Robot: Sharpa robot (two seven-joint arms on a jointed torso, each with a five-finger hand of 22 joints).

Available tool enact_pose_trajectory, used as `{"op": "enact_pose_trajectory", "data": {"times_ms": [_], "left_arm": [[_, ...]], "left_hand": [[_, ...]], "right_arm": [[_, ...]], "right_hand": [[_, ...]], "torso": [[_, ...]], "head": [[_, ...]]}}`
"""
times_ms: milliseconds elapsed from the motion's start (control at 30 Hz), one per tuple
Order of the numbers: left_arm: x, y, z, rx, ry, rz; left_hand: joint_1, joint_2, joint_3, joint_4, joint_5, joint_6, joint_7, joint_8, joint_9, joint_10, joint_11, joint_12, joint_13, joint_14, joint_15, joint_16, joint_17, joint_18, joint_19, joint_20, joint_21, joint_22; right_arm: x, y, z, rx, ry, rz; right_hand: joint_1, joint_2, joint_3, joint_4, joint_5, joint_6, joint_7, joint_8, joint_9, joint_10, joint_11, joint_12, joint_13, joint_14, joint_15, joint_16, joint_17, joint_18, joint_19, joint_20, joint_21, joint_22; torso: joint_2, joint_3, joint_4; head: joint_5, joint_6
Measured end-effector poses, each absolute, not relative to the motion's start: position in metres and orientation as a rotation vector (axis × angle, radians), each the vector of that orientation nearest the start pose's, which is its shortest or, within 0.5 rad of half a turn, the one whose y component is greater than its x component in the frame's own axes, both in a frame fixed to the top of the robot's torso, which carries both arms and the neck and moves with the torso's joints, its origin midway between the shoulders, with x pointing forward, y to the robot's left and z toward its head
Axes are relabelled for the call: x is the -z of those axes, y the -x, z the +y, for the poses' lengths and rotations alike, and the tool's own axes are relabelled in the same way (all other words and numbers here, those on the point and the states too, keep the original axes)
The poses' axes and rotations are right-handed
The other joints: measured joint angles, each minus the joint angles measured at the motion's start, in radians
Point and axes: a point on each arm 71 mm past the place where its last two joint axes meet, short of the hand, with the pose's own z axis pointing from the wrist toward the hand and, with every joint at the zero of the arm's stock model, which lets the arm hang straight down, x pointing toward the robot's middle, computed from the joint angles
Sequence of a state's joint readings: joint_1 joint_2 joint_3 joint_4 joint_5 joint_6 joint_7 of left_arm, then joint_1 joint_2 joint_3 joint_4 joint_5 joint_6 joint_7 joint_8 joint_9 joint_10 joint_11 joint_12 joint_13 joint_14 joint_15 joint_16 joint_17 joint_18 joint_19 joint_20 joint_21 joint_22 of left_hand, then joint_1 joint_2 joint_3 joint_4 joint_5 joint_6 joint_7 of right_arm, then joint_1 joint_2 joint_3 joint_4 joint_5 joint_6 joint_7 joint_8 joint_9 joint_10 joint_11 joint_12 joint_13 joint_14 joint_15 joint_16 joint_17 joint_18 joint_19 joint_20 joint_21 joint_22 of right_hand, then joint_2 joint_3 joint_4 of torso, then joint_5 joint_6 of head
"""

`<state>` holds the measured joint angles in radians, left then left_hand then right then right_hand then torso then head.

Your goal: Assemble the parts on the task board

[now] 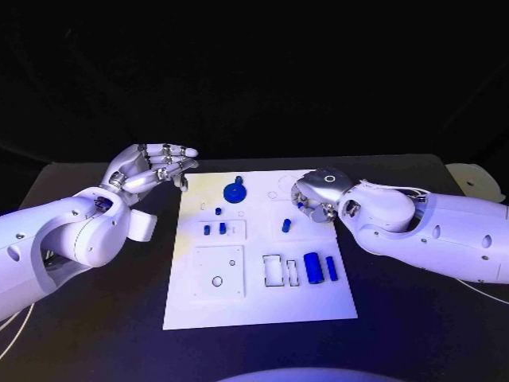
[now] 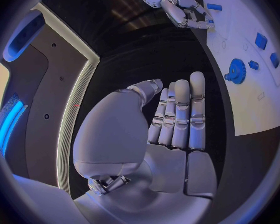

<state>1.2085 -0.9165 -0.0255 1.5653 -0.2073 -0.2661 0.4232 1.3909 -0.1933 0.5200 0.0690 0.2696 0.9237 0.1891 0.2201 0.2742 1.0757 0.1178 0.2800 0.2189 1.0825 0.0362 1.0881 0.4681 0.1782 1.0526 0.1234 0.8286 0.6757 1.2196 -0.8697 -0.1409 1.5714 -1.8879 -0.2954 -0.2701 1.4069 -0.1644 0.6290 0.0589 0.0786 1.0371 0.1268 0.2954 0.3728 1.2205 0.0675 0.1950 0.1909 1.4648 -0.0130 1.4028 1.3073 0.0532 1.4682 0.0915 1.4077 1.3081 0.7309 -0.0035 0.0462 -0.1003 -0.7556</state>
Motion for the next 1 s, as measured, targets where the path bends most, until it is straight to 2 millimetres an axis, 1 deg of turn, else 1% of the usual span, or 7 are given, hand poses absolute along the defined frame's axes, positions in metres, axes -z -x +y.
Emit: {"op": "enact_pose_trajectory", "data": {"times_ms": [33,233,367,433,700,867,1000], "left_arm": [[0.159,-0.482,0.227,1.545,0.851,1.433],[0.160,-0.482,0.227,1.544,0.855,1.442],[0.160,-0.482,0.227,1.542,0.857,1.445],[0.160,-0.482,0.228,1.541,0.858,1.447],[0.161,-0.482,0.228,1.539,0.861,1.451],[0.161,-0.483,0.229,1.538,0.862,1.452],[0.161,-0.484,0.230,1.536,0.864,1.452]], "left_hand": [[0.000,0.000,0.000,0.000,0.000,0.000,0.000,0.000,0.000,-0.004,-0.003,0.001,0.001,0.000,0.000,0.000,-0.001,0.000,0.000,0.000,0.000,0.000],[0.000,0.000,0.000,0.000,0.000,-0.004,0.003,0.000,-0.002,-0.014,0.000,0.007,0.004,-0.003,0.003,0.000,-0.004,0.000,0.000,0.000,-0.002,-0.002],[0.000,0.000,0.000,0.000,0.000,-0.010,0.005,0.000,-0.003,-0.018,0.004,0.012,0.005,-0.006,0.006,0.000,-0.005,0.000,0.000,0.000,-0.005,-0.003],[0.000,0.000,-0.002,-0.002,0.000,-0.011,0.004,0.000,-0.003,-0.022,0.000,0.012,0.007,-0.009,0.005,0.000,-0.007,0.000,0.000,0.000,-0.005,-0.003],[0.000,0.000,-0.003,-0.003,0.000,-0.014,0.007,-0.004,-0.005,-0.032,0.004,0.016,0.007,-0.011,0.003,0.000,-0.008,0.000,0.000,0.000,-0.005,-0.004],[0.000,0.000,-0.003,-0.003,0.000,-0.018,0.011,-0.004,-0.006,-0.033,0.005,0.021,0.009,-0.012,0.004,0.000,-0.009,0.000,0.000,0.000,-0.009,-0.004],[0.000,0.000,-0.003,-0.003,0.000,-0.018,0.011,-0.004,-0.006,-0.036,0.007,0.021,0.009,-0.014,0.007,0.000,-0.009,0.000,0.000,0.000,-0.009,-0.004]], "right_arm": [[0.204,-0.465,-0.201,-0.323,0.502,1.586],[0.200,-0.464,-0.201,-0.333,0.495,1.567],[0.195,-0.463,-0.201,-0.341,0.492,1.551],[0.192,-0.463,-0.201,-0.344,0.488,1.541],[0.184,-0.458,-0.204,-0.360,0.478,1.514],[0.174,-0.448,-0.195,-0.406,0.480,1.487],[0.164,-0.435,-0.179,-0.471,0.490,1.454]], "right_hand": [[0.000,0.000,0.000,0.000,0.000,0.000,0.000,0.000,0.000,0.003,-0.002,0.000,0.000,0.000,0.000,0.000,0.000,0.000,0.000,0.000,0.000,0.000],[0.000,0.000,0.000,0.000,-0.001,0.002,0.002,-0.001,0.000,0.006,-0.002,0.000,-0.001,0.000,0.000,0.000,0.001,0.000,0.000,0.000,0.004,0.000],[0.000,0.000,-0.003,-0.003,-0.001,0.002,0.002,0.002,0.000,0.012,-0.006,0.000,-0.001,0.000,0.000,0.000,0.001,0.000,0.000,0.000,0.004,0.000],[0.000,0.000,-0.003,-0.003,-0.002,0.002,0.002,0.003,0.001,0.016,-0.008,0.000,0.000,0.000,0.000,0.000,0.001,0.000,0.000,0.000,0.004,0.000],[0.000,0.000,-0.003,-0.003,-0.003,0.002,0.002,0.002,0.002,0.017,-0.008,0.000,0.000,0.000,0.000,0.000,0.001,0.000,-0.004,-0.004,0.009,0.000],[0.000,0.000,-0.003,-0.003,-0.004,0.002,0.002,0.002,0.002,0.018,-0.007,0.000,0.000,0.000,0.000,0.000,0.001,0.000,-0.004,-0.004,0.009,0.000],[0.000,0.000,-0.003,-0.003,-0.004,0.001,0.001,0.002,0.002,0.018,-0.007,0.000,0.000,0.000,0.000,0.000,0.001,0.000,-0.004,-0.004,0.009,0.000]], "torso": [[0.000,0.0000,0.0000],[0.000,-0.0002,-0.0001],[-0.001,-0.0006,0.0000],[-0.001,-0.0009,0.0000],[-0.001,-0.0013,0.0000],[-0.001,-0.0012,-0.0003],[-0.002,-0.0014,-0.0004]], "head": [[0.000,0.000],[0.000,0.002],[-0.002,0.003],[-0.002,0.003],[-0.001,0.004],[0.003,0.006],[0.012,0.008]]}}
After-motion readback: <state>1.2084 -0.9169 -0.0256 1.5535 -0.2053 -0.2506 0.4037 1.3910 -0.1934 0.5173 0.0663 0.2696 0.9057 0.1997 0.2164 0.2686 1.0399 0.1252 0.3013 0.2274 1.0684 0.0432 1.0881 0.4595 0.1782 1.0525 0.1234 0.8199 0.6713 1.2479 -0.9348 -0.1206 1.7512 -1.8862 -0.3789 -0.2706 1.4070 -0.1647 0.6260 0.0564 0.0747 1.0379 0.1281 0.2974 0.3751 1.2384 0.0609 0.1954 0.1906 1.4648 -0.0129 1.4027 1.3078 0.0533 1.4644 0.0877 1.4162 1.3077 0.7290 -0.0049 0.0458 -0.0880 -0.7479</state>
